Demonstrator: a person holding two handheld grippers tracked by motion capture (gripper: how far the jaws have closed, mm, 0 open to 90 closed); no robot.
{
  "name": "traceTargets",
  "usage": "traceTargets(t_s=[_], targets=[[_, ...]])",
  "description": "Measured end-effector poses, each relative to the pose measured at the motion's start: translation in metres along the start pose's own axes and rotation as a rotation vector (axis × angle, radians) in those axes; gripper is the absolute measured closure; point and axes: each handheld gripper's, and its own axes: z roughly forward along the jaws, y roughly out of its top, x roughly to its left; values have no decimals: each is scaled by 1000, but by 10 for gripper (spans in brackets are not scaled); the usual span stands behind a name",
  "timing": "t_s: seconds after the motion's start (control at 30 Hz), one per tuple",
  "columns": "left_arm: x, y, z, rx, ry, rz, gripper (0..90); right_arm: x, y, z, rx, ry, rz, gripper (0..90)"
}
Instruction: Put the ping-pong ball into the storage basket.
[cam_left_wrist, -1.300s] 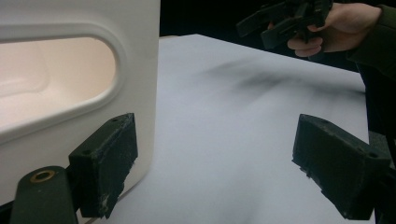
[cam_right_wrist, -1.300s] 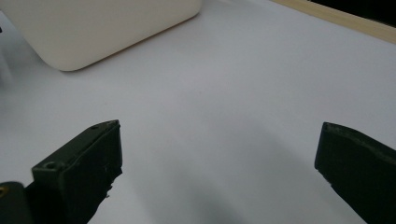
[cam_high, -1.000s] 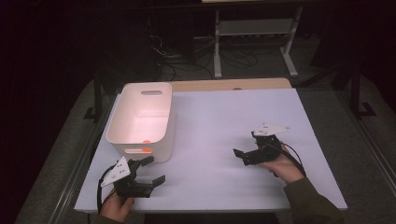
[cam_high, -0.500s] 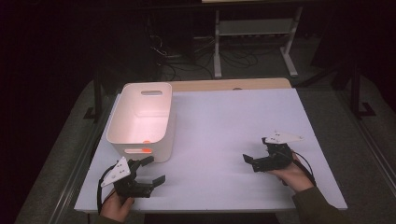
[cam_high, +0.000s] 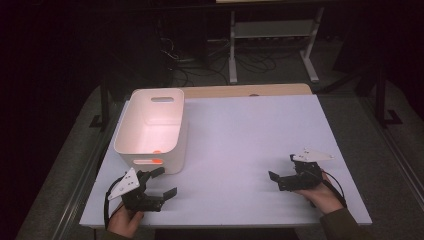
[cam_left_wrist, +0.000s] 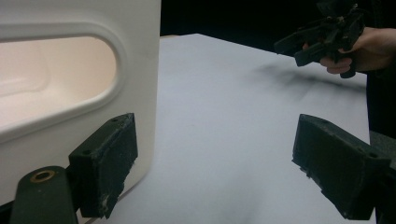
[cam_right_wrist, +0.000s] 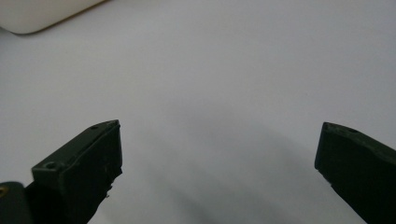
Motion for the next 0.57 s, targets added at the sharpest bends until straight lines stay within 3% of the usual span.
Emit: traceTargets(t_s=[0.57], targets=[[0, 0, 0, 4, -2, 1, 138, -1, -10, 2, 45, -28, -13, 3]])
